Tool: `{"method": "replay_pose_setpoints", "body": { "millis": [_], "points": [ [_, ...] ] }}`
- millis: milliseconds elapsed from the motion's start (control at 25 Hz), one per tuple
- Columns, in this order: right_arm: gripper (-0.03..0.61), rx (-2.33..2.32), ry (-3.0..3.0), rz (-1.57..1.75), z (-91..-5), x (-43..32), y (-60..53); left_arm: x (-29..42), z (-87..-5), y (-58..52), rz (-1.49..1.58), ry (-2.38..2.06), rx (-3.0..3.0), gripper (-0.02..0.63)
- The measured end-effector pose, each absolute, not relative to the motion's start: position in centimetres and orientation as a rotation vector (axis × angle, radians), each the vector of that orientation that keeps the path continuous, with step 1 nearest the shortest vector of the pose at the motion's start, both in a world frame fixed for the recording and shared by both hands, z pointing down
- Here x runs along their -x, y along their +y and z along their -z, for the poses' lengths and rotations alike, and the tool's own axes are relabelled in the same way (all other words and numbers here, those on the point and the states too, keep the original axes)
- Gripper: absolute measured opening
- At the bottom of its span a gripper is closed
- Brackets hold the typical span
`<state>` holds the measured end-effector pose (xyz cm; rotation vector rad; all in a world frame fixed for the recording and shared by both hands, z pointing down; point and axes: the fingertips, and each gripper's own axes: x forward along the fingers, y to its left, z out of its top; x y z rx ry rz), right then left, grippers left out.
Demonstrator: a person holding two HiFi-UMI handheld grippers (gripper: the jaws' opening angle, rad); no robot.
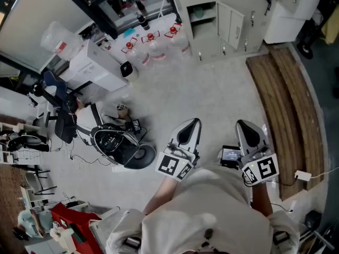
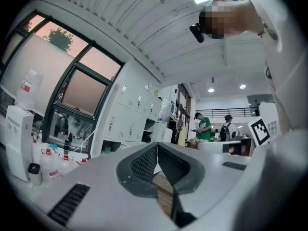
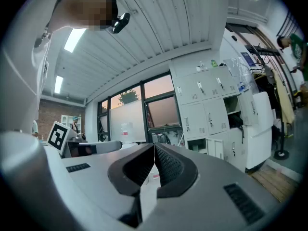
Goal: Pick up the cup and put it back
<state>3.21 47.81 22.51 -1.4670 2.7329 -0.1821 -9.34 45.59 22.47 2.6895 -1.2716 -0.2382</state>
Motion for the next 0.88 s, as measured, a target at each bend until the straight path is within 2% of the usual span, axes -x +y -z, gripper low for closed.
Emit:
{"method": "replay_pose_setpoints", "body": {
  "millis": [240, 480, 680, 880],
  "points": [
    [0.026, 1.508, 2.613, 0.310, -22.9, 2.3, 52.8, 16.2, -23.6, 51.1, 0.175, -1.256, -2.710, 0.009],
    [0.026, 1.519, 2.643, 0.297, -22.5, 7.0, 55.5, 22.4, -25.0, 53.2, 0.130, -1.313, -2.651, 0.009],
    [0.026, 1.478, 2.652, 0.282, -22.3, 6.1, 56.1, 21.6, -24.5, 54.0, 0.149, -1.333, -2.675, 0.009],
    [0.026, 1.422, 2.674, 0.220, -20.6, 3.2, 56.0, 17.3, -23.3, 54.3, 0.181, -1.308, -2.678, 0.009]
  ]
}}
